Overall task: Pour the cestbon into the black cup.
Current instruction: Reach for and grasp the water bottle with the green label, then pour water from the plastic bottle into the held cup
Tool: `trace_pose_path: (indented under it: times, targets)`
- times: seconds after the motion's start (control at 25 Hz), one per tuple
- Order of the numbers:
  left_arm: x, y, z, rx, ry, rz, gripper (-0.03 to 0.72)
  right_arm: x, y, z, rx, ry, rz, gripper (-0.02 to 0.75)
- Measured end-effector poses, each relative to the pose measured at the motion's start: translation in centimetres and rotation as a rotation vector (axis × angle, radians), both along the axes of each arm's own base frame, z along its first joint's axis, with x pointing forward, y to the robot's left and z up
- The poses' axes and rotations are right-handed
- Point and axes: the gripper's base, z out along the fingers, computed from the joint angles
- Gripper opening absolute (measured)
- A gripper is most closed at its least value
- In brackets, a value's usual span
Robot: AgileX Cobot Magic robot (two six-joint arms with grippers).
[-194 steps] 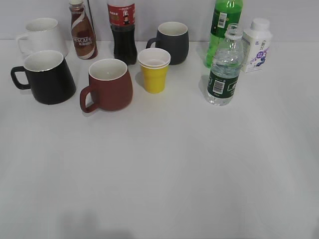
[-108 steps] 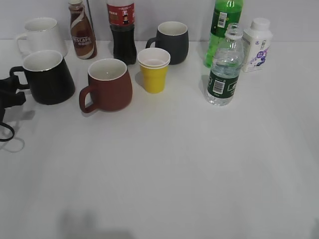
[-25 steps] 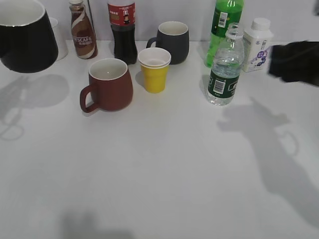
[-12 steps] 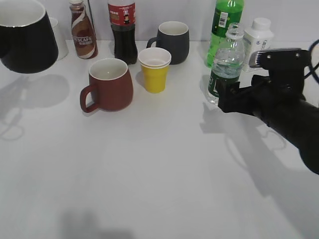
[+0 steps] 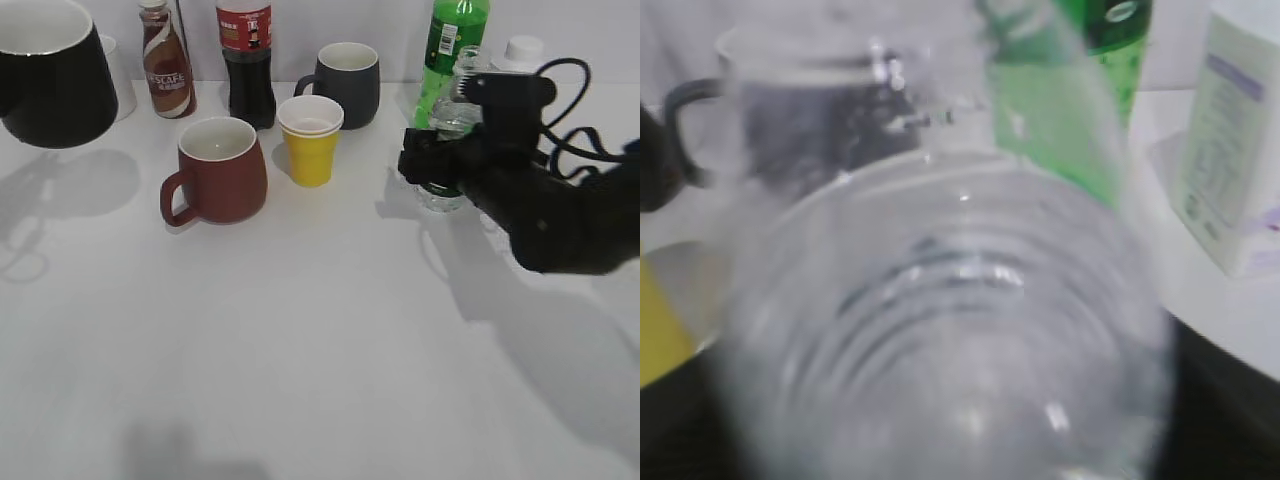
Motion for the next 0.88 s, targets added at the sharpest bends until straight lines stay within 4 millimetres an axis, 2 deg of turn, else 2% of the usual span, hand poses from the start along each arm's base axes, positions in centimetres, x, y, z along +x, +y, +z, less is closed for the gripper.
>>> trace_pose_path:
  times: [0.08, 0.16, 0.28, 0.36, 0.48, 0.68, 0.8, 0.88]
  targets:
    - [-0.1, -0.2, 0.0, 0.024, 0.0, -0.027, 0.034, 1.1, 0.4, -0.7, -0.009, 0.02, -0.02, 0.631]
    - [-0.1, -0.6, -0.1, 0.057, 0.002, -0.068, 0.034, 1.5, 0.4, -1.1, -0.026, 0.021, -0.036, 0.451]
    - [-0.3, -1.0, -0.2, 0.027, 0.02, -0.114, 0.034, 1.5, 0.5, -0.8, -0.044, 0.041, -0.028, 0.443]
    - [-0.5, -1.4, 0.0, 0.036, 0.018, -0.156, 0.034, 1.1, 0.6, 0.2, -0.089, 0.082, 0.025, 0.443]
    - [-1.2, -2.6, 0.6, 0.062, 0.017, -0.226, 0.033, -0.1, 1.4, 3.1, -0.208, 0.074, 0.207, 0.443]
    - [-2.4, -6.3, 0.7, 0.058, 0.104, -0.34, 0.033, -2.6, 2.1, 10.7, -0.427, -0.193, 0.455, 0.443]
    - [-3.6, -9.5, 0.2, 0.071, 0.154, -0.441, 0.032, -4.0, 2.3, 13.2, -0.562, -0.317, 0.552, 0.443]
    - [-4.4, -11.3, 0.1, 0.064, 0.176, -0.49, 0.032, -4.5, 2.3, 13.7, -0.652, -0.355, 0.606, 0.443]
